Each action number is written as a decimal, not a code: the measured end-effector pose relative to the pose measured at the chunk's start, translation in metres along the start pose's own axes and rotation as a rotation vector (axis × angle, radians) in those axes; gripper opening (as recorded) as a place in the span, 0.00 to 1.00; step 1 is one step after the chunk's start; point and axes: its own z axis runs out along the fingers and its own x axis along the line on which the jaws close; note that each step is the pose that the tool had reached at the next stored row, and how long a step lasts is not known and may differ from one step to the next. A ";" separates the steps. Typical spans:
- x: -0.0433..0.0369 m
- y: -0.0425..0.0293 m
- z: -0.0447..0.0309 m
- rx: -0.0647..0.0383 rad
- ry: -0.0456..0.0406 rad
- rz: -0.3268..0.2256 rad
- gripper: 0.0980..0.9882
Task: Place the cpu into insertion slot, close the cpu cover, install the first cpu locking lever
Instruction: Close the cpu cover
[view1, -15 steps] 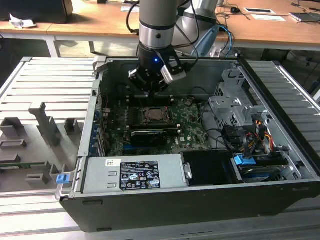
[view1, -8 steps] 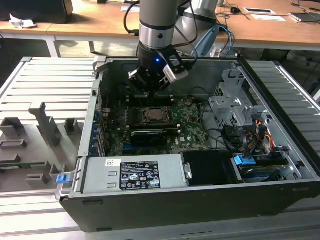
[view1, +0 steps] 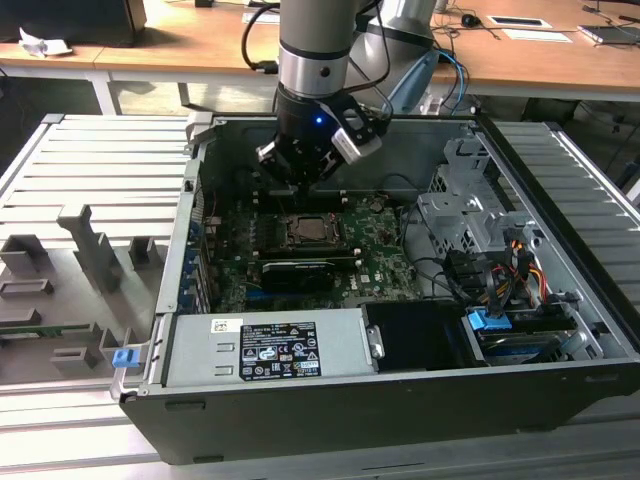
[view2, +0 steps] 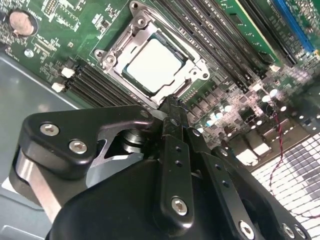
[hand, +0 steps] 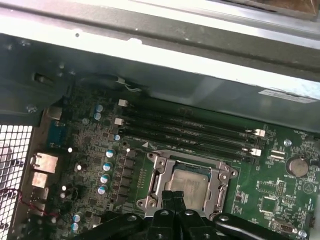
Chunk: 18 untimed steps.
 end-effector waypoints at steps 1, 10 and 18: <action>0.0000 0.0000 0.0000 0.000 0.0003 -0.010 0.01; 0.0000 0.0000 0.0000 0.003 0.0055 -0.138 0.01; 0.0066 0.0015 0.0005 0.001 0.0046 -0.135 0.01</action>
